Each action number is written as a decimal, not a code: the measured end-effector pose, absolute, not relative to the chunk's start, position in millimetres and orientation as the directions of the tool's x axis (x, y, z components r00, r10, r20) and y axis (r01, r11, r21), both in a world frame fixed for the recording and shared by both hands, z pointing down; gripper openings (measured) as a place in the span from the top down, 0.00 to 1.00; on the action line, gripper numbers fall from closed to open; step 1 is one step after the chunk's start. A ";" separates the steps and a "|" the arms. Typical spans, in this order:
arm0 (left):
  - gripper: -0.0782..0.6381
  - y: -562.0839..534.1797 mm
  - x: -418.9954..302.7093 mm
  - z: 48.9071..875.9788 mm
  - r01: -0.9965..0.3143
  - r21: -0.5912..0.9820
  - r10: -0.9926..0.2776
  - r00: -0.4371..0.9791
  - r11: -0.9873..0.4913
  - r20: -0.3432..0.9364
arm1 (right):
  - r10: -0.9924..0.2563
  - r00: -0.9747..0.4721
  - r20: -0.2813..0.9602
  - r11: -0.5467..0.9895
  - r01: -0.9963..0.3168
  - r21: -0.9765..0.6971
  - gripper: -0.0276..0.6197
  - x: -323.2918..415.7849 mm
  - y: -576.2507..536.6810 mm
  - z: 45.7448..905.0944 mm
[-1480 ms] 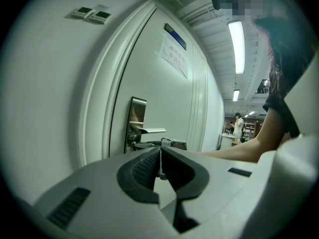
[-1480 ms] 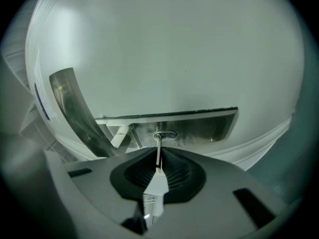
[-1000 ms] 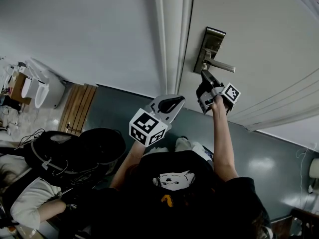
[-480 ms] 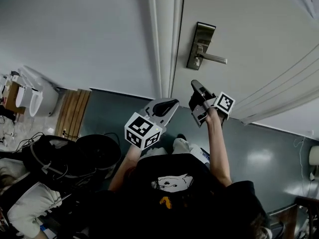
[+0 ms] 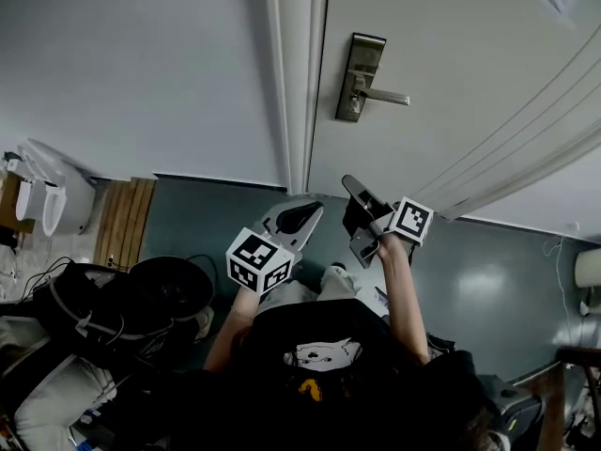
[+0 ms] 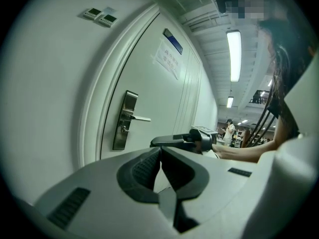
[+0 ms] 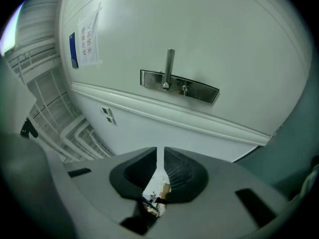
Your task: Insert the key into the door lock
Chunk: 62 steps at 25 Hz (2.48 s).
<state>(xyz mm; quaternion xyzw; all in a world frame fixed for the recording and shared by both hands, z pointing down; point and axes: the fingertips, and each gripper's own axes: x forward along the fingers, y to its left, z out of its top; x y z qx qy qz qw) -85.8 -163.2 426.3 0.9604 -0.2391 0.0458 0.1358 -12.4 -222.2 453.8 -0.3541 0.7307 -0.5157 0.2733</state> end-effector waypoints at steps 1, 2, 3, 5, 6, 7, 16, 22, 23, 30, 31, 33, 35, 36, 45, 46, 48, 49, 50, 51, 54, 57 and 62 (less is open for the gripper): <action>0.87 -161.7 -88.1 426.2 -0.477 0.242 -0.453 0.879 -0.845 0.150 | -0.798 -0.602 -0.043 0.224 -0.229 -0.947 0.91 -14.7 -217.4 449.1; 0.87 -160.6 -89.5 426.5 -0.481 0.246 -0.458 0.877 -0.841 0.148 | -0.798 -0.601 -0.051 0.227 -0.220 -0.949 0.91 -15.9 -212.6 445.4; 0.87 -159.6 -89.9 427.2 -0.484 0.251 -0.461 0.875 -0.838 0.146 | -0.798 -0.600 -0.058 0.228 -0.212 -0.950 0.91 -16.0 -207.9 443.1; 0.87 -157.1 -88.9 429.9 -0.487 0.264 -0.464 0.874 -0.833 0.146 | -0.799 -0.599 -0.060 0.227 -0.208 -0.951 0.91 -14.0 -198.7 444.0; 0.87 -155.8 -87.8 431.7 -0.486 0.270 -0.463 0.874 -0.831 0.148 | -0.799 -0.599 -0.056 0.224 -0.209 -0.952 0.91 -13.0 -194.0 446.1; 0.87 -154.3 -85.9 433.8 -0.484 0.275 -0.460 0.875 -0.830 0.152 | -0.800 -0.598 -0.052 0.219 -0.211 -0.953 0.91 -11.8 -189.2 448.4; 0.87 -128.4 -38.6 446.2 -0.412 0.282 -0.367 0.909 -0.866 0.199 | -0.863 -0.505 -0.007 0.168 -0.274 -0.947 0.91 36.5 -134.3 463.0; 0.87 -52.4 -12.6 431.3 -0.374 0.242 -0.336 0.924 -0.895 0.184 | -0.885 -0.465 -0.027 0.197 -0.321 -0.926 0.91 61.8 -48.3 448.8; 0.87 -45.5 -10.4 429.4 -0.370 0.239 -0.332 0.925 -0.898 0.184 | -0.887 -0.462 -0.031 0.201 -0.323 -0.925 0.91 62.6 -40.3 446.5; 0.87 -41.2 3.8 434.3 -0.349 0.257 -0.303 0.931 -0.901 0.204 | -0.886 -0.463 0.020 0.184 -0.392 -0.901 0.91 66.3 -33.7 454.5; 0.87 -40.7 6.4 436.9 -0.346 0.260 -0.297 0.932 -0.902 0.208 | -0.886 -0.462 0.034 0.179 -0.408 -0.895 0.91 67.1 -33.3 457.5; 0.87 -40.4 10.1 442.5 -0.339 0.269 -0.287 0.934 -0.902 0.214 | -0.886 -0.459 0.061 0.166 -0.438 -0.884 0.91 67.8 -33.5 464.2; 0.87 -28.9 9.6 443.7 -0.334 0.269 -0.281 0.935 -0.903 0.218 | -0.888 -0.454 0.074 0.165 -0.464 -0.870 0.92 65.6 -23.4 465.7; 0.87 -17.3 8.3 441.7 -0.333 0.262 -0.280 0.935 -0.906 0.218 | -0.889 -0.452 0.073 0.171 -0.474 -0.864 0.92 63.8 -12.4 463.9; 0.87 45.0 6.9 424.5 -0.322 0.230 -0.285 0.941 -0.918 0.181 | -0.902 -0.424 0.085 0.201 -0.586 -0.785 0.94 59.0 47.0 452.8; 0.87 52.9 6.1 422.9 -0.321 0.223 -0.285 0.942 -0.920 0.178 | -0.903 -0.423 0.079 0.208 -0.590 -0.780 0.94 58.4 54.3 450.8; 0.87 65.2 4.3 421.9 -0.320 0.216 -0.286 0.942 -0.922 0.177 | -0.905 -0.419 0.072 0.217 -0.601 -0.769 0.94 58.4 66.3 447.7; 0.87 69.2 3.6 422.0 -0.320 0.215 -0.286 0.942 -0.923 0.177 | -0.906 -0.417 0.070 0.221 -0.608 -0.762 0.94 59.3 70.3 446.7; 0.87 71.9 2.9 422.2 -0.321 0.213 -0.286 0.941 -0.923 0.178 | -0.907 -0.415 0.070 0.223 -0.614 -0.757 0.94 60.5 73.1 446.0; 0.87 73.8 2.4 422.4 -0.322 0.212 -0.288 0.941 -0.923 0.178 | -0.908 -0.414 0.068 0.225 -0.619 -0.752 0.94 61.9 75.2 445.2; 0.87 79.7 1.3 422.0 -0.325 0.206 -0.291 0.940 -0.923 0.177 | -0.911 -0.407 0.064 0.233 -0.635 -0.736 0.95 66.4 80.8 441.7; 0.87 85.3 -0.2 420.7 -0.326 0.197 -0.294 0.939 -0.924 0.177 | -0.914 -0.399 0.068 0.239 -0.669 -0.704 0.95 71.1 86.8 436.9; 0.87 87.1 3.5 423.4 -0.321 0.191 -0.286 0.939 -0.927 0.188 | -0.928 -0.368 0.057 0.229 -0.685 -0.692 0.95 87.7 91.8 432.3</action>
